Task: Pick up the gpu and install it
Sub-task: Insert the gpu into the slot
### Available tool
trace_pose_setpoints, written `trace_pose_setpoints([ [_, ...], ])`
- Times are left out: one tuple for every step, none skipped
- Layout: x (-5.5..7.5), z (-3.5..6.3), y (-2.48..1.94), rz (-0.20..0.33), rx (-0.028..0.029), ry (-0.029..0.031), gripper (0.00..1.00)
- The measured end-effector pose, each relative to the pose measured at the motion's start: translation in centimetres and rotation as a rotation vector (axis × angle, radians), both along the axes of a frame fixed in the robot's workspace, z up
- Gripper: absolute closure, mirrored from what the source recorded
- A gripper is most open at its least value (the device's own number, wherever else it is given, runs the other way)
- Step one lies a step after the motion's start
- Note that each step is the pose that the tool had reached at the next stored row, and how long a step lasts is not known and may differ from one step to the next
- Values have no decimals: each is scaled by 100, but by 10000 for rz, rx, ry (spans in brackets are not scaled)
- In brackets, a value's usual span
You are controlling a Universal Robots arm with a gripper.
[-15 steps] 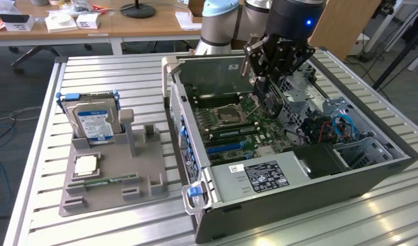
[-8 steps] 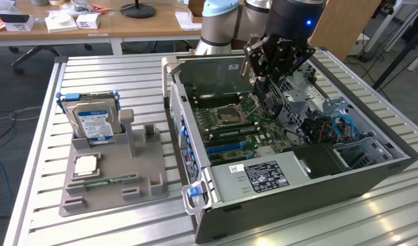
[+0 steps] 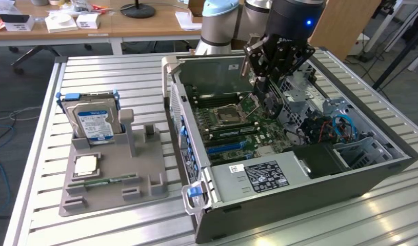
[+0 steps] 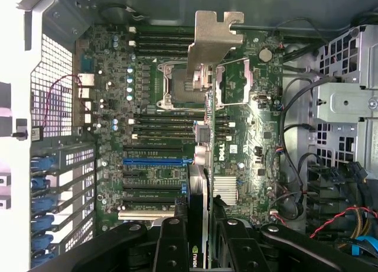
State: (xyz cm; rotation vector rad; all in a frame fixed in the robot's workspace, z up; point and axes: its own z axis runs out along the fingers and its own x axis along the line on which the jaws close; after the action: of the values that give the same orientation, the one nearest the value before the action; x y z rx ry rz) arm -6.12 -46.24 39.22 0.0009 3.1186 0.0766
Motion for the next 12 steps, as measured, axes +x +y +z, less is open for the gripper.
trace_pose_setpoints([
  [0, 0, 0, 92, 0, 0, 74],
  [0, 0, 0, 262, -1, 0, 74],
  [0, -1, 0, 441, 0, 0, 74],
  [0, -1, 0, 621, -1, 0, 74],
  [0, -2, 0, 800, -1, 0, 74],
  [0, -3, 0, 981, 0, 0, 74],
  [0, -4, 0, 1172, 1, 0, 74],
  [0, -5, 0, 1352, 0, 0, 74],
  [0, -6, 0, 1532, 0, 0, 74],
  [0, -6, 0, 1710, 0, 0, 74],
  [0, -7, 0, 1884, 0, 0, 74],
  [0, -8, 0, 2051, -1, 0, 74],
])
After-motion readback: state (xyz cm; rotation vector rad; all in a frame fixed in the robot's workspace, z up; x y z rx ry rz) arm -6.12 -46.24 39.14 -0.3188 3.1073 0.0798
